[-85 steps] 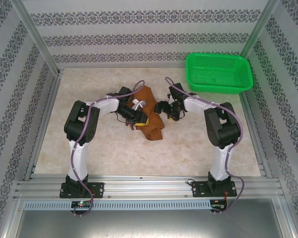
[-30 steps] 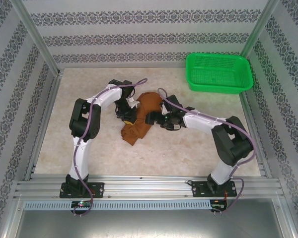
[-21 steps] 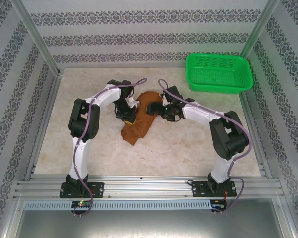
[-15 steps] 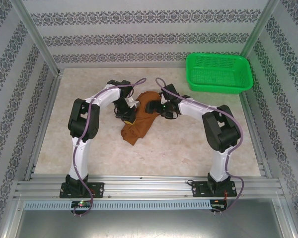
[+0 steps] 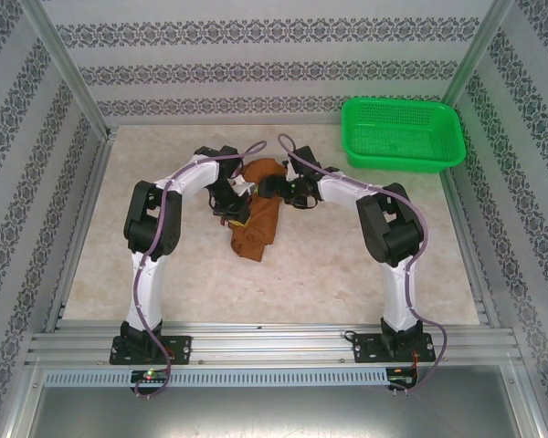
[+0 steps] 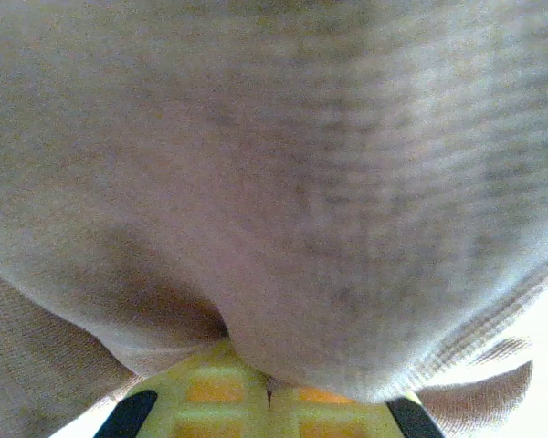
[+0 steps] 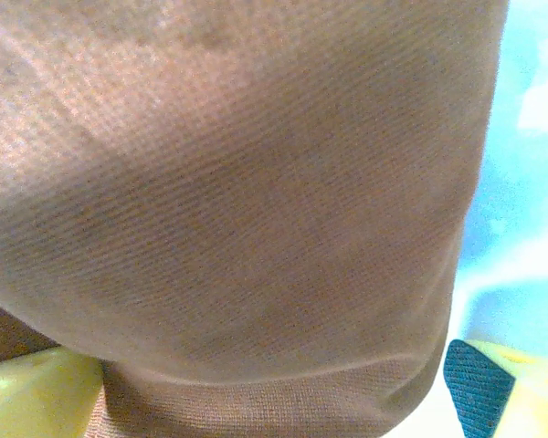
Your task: Roll up the long pants
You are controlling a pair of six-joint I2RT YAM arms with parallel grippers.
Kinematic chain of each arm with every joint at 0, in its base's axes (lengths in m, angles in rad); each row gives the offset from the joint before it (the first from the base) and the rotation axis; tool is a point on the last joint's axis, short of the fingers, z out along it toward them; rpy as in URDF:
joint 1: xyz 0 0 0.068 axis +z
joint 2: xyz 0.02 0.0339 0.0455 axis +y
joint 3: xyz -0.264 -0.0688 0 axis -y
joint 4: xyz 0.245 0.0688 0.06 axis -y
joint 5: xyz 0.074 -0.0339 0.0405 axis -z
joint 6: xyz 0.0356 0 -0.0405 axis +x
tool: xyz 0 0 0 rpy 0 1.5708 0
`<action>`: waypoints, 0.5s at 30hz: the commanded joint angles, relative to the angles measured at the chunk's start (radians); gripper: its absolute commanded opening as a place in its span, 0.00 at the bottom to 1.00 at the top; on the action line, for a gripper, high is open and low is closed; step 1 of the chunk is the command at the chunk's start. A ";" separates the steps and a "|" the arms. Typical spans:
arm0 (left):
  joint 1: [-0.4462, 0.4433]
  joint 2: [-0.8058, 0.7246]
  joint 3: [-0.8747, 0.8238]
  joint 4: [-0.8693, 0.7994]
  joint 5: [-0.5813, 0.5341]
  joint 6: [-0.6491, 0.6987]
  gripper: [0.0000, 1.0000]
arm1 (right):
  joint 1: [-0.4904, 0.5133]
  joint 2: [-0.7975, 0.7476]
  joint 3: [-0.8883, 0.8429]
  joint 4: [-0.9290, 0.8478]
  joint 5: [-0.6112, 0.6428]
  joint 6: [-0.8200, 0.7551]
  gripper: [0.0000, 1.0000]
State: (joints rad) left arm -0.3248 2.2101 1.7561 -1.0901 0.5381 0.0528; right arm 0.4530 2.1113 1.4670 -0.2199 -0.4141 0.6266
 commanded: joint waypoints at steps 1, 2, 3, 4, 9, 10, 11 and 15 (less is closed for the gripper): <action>0.007 0.068 -0.041 0.087 -0.067 0.033 0.00 | 0.007 0.061 0.077 0.083 -0.074 0.026 0.94; 0.007 0.068 -0.040 0.088 -0.066 0.033 0.00 | 0.009 0.082 0.106 0.066 -0.088 0.024 0.89; 0.007 0.068 -0.040 0.088 -0.062 0.033 0.00 | 0.010 0.107 0.137 0.053 -0.101 0.030 0.68; 0.007 0.065 -0.044 0.092 -0.057 0.033 0.00 | 0.012 0.128 0.161 0.052 -0.120 0.040 0.41; 0.006 0.039 -0.052 0.108 -0.035 0.032 0.00 | 0.008 0.121 0.115 0.084 -0.113 0.078 0.00; 0.007 0.025 -0.057 0.118 -0.035 0.027 0.00 | 0.003 0.093 0.072 0.099 -0.097 0.080 0.00; 0.007 0.010 -0.065 0.131 -0.036 0.021 0.00 | -0.004 0.065 0.032 0.109 -0.084 0.081 0.00; 0.008 -0.049 -0.070 0.168 0.006 -0.007 0.07 | -0.043 -0.078 -0.168 0.164 -0.041 0.101 0.00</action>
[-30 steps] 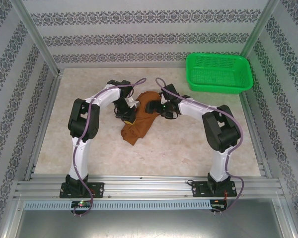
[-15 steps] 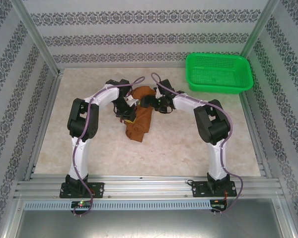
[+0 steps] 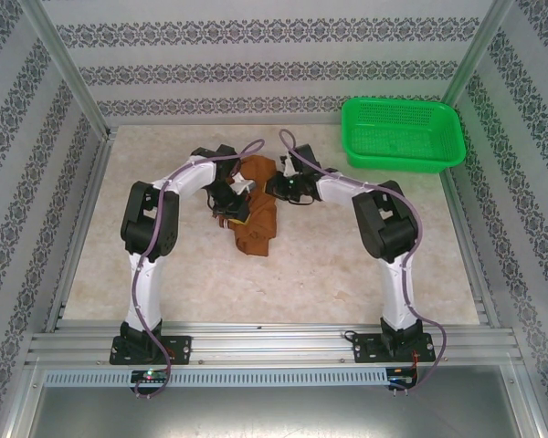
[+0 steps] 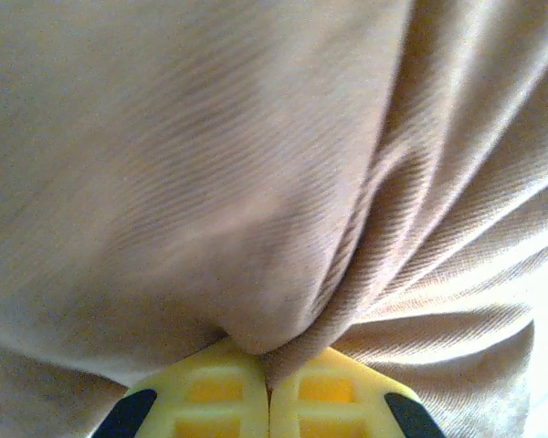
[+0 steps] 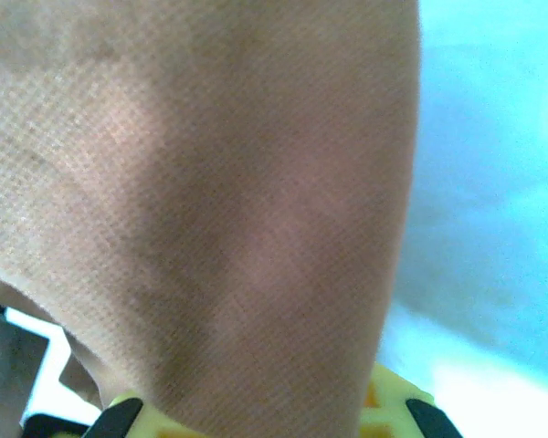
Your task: Roll up the long pants
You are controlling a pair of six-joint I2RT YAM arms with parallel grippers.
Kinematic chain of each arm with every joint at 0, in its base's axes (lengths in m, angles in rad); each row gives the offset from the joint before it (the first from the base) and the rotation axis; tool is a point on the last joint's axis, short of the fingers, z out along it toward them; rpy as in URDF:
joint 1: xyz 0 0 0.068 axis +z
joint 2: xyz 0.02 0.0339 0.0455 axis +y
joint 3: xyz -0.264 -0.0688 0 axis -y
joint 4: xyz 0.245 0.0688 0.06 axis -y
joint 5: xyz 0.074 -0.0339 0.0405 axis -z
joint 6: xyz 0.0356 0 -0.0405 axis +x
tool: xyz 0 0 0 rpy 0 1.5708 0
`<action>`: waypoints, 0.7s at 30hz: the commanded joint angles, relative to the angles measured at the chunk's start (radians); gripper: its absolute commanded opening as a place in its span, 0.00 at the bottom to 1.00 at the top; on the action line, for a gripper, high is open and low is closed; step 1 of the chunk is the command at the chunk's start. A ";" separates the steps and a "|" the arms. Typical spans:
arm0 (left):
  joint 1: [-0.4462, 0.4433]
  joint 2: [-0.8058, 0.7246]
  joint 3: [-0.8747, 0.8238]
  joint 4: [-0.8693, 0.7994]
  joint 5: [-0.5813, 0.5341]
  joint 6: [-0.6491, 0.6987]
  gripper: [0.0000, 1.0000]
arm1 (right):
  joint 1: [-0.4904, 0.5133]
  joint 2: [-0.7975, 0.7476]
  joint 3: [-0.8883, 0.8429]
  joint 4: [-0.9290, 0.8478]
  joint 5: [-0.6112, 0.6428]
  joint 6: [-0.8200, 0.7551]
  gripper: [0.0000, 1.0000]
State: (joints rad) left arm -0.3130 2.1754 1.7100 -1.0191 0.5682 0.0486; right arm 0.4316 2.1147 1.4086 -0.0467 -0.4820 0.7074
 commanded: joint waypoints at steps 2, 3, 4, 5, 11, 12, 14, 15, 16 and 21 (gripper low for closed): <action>-0.003 -0.041 -0.023 0.110 0.019 -0.015 0.10 | -0.044 -0.147 -0.189 0.010 0.030 0.029 0.00; -0.002 -0.050 -0.019 0.112 0.035 -0.023 0.13 | -0.052 -0.177 -0.220 0.000 0.040 0.029 0.00; 0.003 -0.058 -0.013 0.112 0.038 -0.033 0.14 | -0.058 -0.208 -0.246 -0.021 0.052 0.026 0.00; 0.009 -0.065 -0.008 0.114 0.044 -0.039 0.14 | -0.059 -0.233 -0.266 -0.035 0.061 0.022 0.00; 0.077 -0.087 0.036 0.182 0.110 -0.088 0.14 | -0.024 -0.356 -0.363 -0.119 0.109 0.019 0.00; 0.078 -0.071 0.067 0.171 0.119 -0.086 0.14 | -0.011 -0.370 -0.375 -0.135 0.119 0.027 0.00; 0.077 -0.053 0.112 0.169 0.137 -0.102 0.13 | 0.011 -0.392 -0.399 -0.156 0.150 0.044 0.00; 0.072 -0.056 0.122 0.188 0.159 -0.114 0.13 | 0.026 -0.399 -0.408 -0.161 0.158 0.049 0.00; 0.067 -0.065 0.122 0.213 0.193 -0.124 0.13 | 0.040 -0.401 -0.414 -0.167 0.163 0.057 0.00; 0.015 -0.076 0.132 0.244 0.306 -0.130 0.19 | 0.083 -0.402 -0.443 -0.150 0.195 0.101 0.00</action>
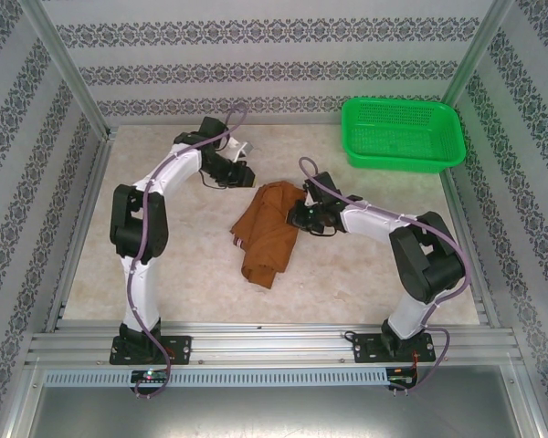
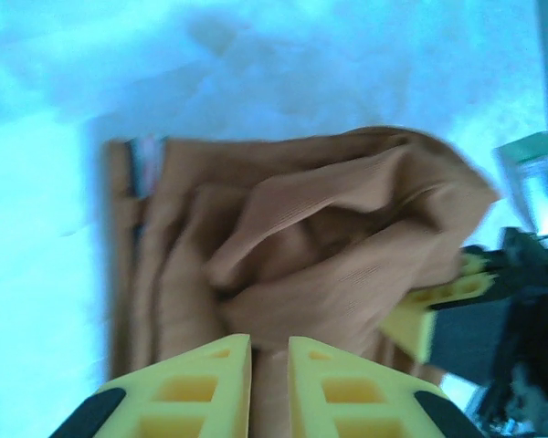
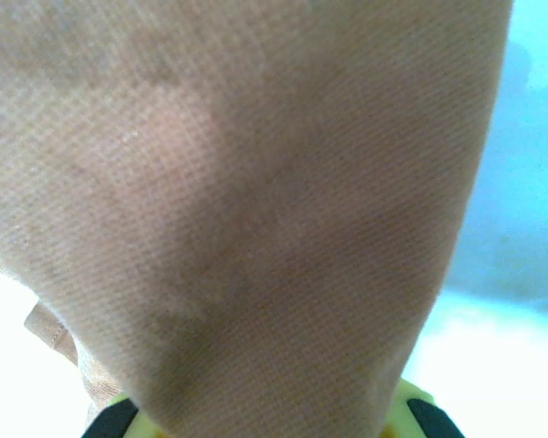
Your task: Roll up the long pants
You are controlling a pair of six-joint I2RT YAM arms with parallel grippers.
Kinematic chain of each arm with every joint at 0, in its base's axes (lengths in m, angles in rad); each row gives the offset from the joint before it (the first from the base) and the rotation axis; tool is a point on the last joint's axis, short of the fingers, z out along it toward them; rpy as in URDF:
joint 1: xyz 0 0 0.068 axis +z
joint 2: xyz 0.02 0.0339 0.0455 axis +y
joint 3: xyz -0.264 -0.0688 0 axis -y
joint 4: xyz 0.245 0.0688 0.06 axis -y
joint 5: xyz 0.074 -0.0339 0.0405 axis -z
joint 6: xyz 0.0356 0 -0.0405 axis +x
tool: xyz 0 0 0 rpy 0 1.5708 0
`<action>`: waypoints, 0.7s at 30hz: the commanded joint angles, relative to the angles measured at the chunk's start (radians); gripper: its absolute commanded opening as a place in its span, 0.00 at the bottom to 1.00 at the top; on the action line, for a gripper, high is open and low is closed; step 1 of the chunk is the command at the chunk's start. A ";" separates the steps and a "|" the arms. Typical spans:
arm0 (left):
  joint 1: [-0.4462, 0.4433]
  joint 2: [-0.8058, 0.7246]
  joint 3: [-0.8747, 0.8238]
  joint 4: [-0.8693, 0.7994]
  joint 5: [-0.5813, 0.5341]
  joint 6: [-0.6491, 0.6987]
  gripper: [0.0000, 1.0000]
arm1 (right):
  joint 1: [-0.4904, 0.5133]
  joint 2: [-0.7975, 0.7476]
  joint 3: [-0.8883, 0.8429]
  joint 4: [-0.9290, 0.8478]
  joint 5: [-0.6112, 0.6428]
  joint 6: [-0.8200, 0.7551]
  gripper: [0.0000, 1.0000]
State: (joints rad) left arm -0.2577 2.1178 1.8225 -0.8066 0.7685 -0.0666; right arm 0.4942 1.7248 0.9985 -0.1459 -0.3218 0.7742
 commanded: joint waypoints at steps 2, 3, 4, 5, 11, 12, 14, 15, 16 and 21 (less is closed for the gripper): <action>-0.052 -0.020 0.009 0.027 0.127 -0.011 0.20 | 0.026 -0.010 -0.037 -0.047 0.038 0.048 0.00; -0.054 -0.027 -0.007 0.030 0.126 -0.017 0.20 | 0.027 -0.008 -0.037 -0.049 0.041 0.053 0.00; -0.055 -0.038 -0.026 0.032 0.144 -0.018 0.21 | 0.028 -0.004 -0.034 -0.054 0.042 0.056 0.00; -0.058 -0.050 -0.047 0.039 0.148 -0.025 0.21 | 0.029 0.000 -0.030 -0.057 0.042 0.057 0.00; -0.082 -0.204 -0.244 0.098 0.077 -0.060 0.20 | 0.023 -0.018 -0.025 -0.066 0.068 0.070 0.00; -0.082 -0.218 -0.265 0.102 0.063 -0.065 0.20 | 0.021 -0.032 -0.019 -0.077 0.081 0.066 0.00; -0.082 -0.220 -0.287 0.118 0.086 -0.074 0.19 | 0.018 -0.054 0.023 -0.142 0.105 0.040 0.00; -0.086 -0.220 -0.301 0.138 0.097 -0.090 0.19 | 0.017 -0.063 0.050 -0.177 0.119 0.023 0.00; -0.094 -0.221 -0.311 0.161 0.111 -0.094 0.19 | 0.014 -0.068 0.077 -0.210 0.131 0.006 0.00; -0.147 -0.185 -0.274 0.170 0.107 -0.094 0.18 | -0.011 -0.077 0.163 -0.282 0.151 -0.038 0.00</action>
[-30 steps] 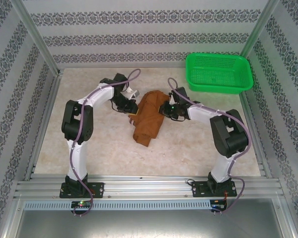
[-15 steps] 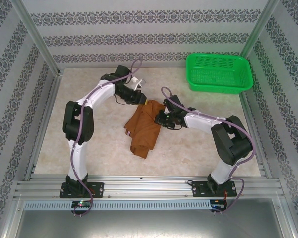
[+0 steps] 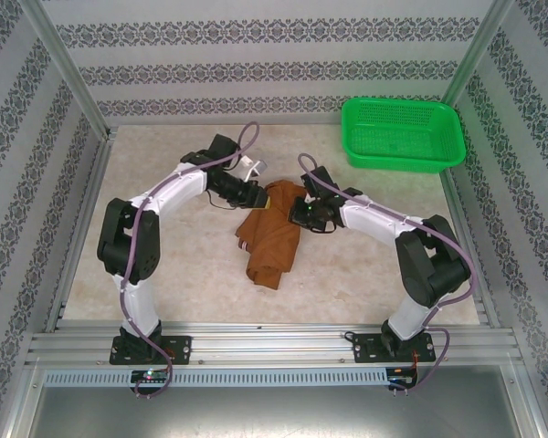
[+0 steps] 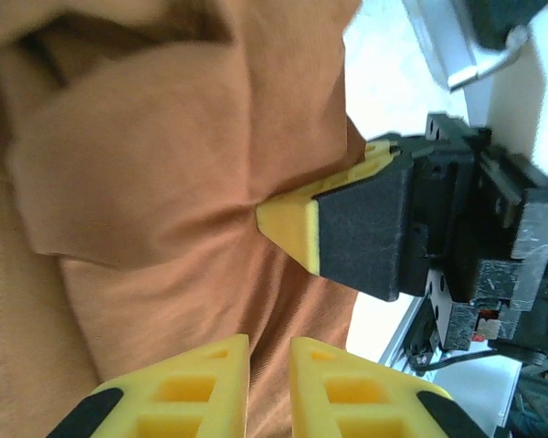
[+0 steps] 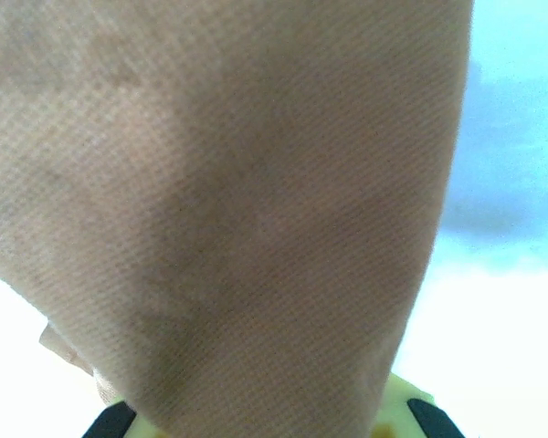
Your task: Roll up the long pants
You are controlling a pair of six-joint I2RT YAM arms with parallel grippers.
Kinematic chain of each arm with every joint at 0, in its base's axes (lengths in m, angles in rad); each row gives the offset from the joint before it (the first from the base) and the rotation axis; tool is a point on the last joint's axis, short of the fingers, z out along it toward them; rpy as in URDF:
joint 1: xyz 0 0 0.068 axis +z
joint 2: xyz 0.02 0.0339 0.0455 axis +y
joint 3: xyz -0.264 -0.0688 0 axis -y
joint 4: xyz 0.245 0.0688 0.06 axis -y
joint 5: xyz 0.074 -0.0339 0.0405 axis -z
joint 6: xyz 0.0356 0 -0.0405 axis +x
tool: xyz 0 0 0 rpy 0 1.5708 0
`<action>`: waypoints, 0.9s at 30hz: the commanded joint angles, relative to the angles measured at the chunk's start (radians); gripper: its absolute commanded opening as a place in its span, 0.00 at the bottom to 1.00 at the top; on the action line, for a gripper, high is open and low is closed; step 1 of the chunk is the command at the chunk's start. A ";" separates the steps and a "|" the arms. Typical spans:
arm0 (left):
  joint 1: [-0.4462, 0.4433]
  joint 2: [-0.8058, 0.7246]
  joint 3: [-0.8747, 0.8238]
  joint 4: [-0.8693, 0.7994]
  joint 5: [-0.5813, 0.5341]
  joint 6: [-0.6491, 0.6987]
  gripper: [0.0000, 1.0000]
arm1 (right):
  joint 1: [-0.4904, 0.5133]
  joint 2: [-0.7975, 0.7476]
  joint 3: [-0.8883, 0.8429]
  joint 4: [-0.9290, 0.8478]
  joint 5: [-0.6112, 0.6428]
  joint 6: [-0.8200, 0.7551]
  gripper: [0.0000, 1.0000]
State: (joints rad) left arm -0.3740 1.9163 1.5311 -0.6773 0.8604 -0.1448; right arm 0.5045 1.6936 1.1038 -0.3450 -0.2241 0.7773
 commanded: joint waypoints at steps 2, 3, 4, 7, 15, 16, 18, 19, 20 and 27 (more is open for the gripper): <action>-0.032 0.031 0.024 0.058 0.017 -0.027 0.17 | -0.046 -0.048 0.094 -0.096 0.039 -0.050 0.00; -0.032 0.038 0.028 0.060 0.019 -0.026 0.17 | -0.055 -0.043 0.122 -0.111 0.034 -0.059 0.00; -0.032 0.052 0.038 0.058 0.015 -0.026 0.17 | -0.062 -0.036 0.162 -0.136 0.038 -0.072 0.00; -0.033 0.092 0.068 0.048 0.020 -0.015 0.16 | -0.071 -0.003 0.296 -0.221 0.067 -0.115 0.00; -0.032 0.183 0.150 0.002 -0.020 0.013 0.15 | -0.094 0.171 0.686 -0.418 0.127 -0.204 0.00; -0.032 0.191 0.157 0.000 -0.026 0.014 0.15 | -0.099 0.198 0.735 -0.444 0.141 -0.212 0.00; -0.033 0.206 0.168 -0.001 -0.026 0.014 0.15 | -0.112 0.250 0.827 -0.488 0.158 -0.229 0.00; -0.031 0.212 0.172 0.000 -0.027 0.013 0.15 | -0.122 0.269 0.865 -0.498 0.171 -0.234 0.00; -0.032 0.219 0.176 0.002 -0.029 0.011 0.15 | -0.132 0.288 0.904 -0.505 0.180 -0.236 0.00; -0.026 0.243 0.169 -0.002 -0.034 0.017 0.14 | -0.238 0.445 1.255 -0.622 0.161 -0.247 0.00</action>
State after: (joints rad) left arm -0.4042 2.1521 1.6913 -0.6540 0.8261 -0.1574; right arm 0.3099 2.1361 2.2112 -0.9710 -0.0830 0.5423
